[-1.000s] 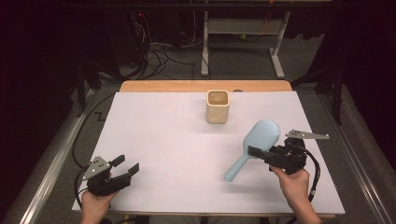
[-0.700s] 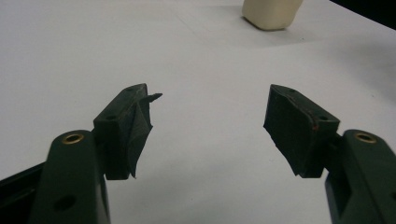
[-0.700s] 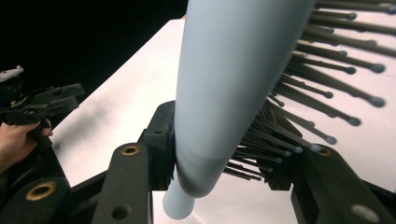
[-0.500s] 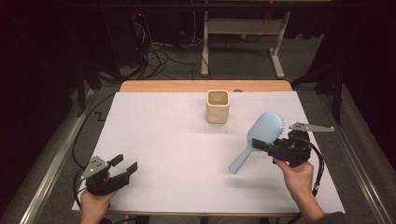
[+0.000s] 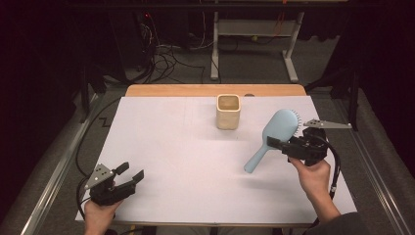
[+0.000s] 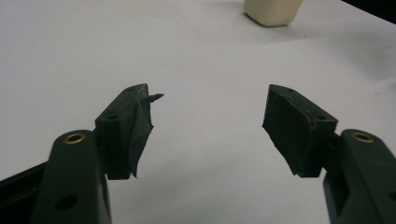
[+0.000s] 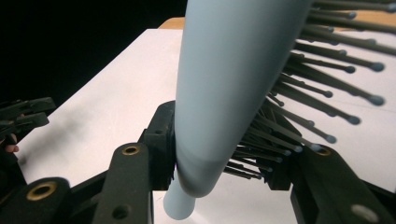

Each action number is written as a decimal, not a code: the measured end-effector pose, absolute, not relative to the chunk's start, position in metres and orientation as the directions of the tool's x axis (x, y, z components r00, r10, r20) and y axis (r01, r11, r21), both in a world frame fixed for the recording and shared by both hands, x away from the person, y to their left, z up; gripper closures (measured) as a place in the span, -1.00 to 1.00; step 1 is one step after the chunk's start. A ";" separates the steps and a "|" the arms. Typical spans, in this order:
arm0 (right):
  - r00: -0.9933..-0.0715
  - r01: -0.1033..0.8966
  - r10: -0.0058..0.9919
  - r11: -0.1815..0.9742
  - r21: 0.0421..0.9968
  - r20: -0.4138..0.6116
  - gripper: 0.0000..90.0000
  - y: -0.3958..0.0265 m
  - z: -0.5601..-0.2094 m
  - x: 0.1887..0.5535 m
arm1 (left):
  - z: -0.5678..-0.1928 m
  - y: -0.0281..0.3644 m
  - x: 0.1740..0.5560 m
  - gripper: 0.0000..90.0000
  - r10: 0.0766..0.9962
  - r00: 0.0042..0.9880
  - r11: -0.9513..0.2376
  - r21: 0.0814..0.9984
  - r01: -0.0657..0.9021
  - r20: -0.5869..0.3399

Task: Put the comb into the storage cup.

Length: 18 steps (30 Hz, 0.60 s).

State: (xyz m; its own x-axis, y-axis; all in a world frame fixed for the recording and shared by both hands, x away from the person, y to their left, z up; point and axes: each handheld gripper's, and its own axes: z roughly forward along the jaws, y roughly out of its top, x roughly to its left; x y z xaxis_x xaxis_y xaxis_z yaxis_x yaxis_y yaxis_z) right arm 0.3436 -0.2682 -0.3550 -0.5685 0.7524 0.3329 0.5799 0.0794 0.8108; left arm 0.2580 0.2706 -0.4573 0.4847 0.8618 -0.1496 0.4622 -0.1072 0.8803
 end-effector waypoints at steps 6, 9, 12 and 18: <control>-0.561 0.583 0.762 0.087 0.808 0.323 0.24 -0.267 -0.354 0.352 | -0.458 0.271 0.259 -0.26 0.865 0.479 -0.105 0.878 0.467 -0.152; -0.557 0.583 0.767 0.087 0.807 0.320 0.24 -0.267 -0.354 0.355 | -0.459 0.270 0.260 -0.26 0.865 0.479 -0.109 0.875 0.472 -0.151; -0.554 0.582 0.773 0.094 0.808 0.308 0.24 -0.265 -0.354 0.360 | -0.460 0.270 0.260 -0.26 0.868 0.472 -0.108 0.870 0.482 -0.153; -0.552 0.580 0.779 0.102 0.808 0.298 0.24 -0.262 -0.350 0.366 | -0.462 0.267 0.263 -0.25 0.871 0.469 -0.120 0.861 0.494 -0.148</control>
